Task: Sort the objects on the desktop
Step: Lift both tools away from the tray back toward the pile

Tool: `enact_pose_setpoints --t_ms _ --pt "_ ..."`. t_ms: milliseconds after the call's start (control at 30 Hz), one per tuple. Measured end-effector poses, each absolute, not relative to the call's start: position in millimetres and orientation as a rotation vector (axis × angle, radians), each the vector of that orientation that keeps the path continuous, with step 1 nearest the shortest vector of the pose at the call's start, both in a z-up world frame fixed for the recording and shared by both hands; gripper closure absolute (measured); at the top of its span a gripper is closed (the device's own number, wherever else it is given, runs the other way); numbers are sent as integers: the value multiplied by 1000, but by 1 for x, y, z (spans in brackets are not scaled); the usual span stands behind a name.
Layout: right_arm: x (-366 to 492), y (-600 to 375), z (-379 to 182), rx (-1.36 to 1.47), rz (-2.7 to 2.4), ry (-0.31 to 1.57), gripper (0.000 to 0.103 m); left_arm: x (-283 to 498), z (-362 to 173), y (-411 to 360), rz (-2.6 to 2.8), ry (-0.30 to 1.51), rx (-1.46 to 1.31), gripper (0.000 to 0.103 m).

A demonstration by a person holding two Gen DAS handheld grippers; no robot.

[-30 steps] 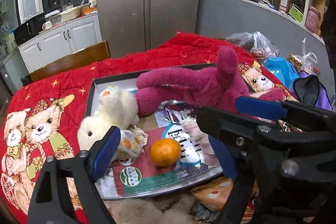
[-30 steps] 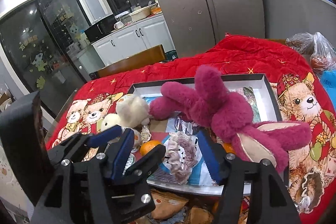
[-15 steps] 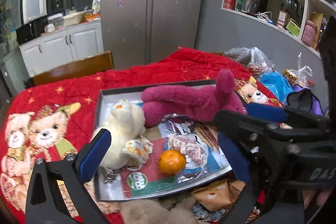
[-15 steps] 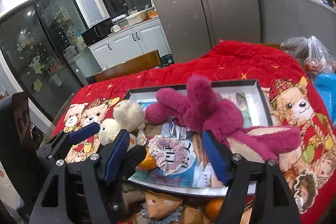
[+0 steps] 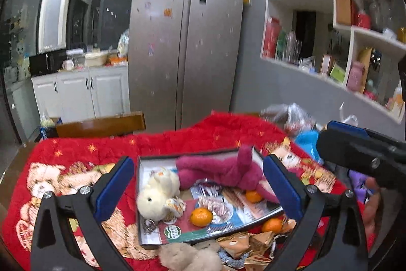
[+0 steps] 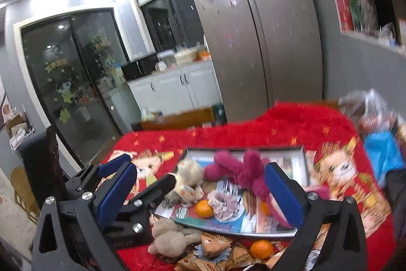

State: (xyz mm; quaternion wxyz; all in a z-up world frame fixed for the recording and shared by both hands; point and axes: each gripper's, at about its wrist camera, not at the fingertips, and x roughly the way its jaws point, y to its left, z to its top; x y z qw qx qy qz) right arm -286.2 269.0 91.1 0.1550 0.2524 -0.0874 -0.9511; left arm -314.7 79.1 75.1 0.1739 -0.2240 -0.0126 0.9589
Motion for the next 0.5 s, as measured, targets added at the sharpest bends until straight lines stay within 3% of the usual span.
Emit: enact_pose_setpoints --t_ms 133,267,333,500 --pt "-253 260 115 609 -2800 -109 0 -279 103 61 2771 -41 -532 0" --pt "-221 274 129 420 -2803 -345 0 -244 109 49 2799 -9 -479 0" --pt "-213 274 128 412 -2802 -352 0 -237 104 45 2801 -9 -496 0" --pt "-201 250 104 533 -2924 65 0 -225 63 28 2814 -105 -603 0"
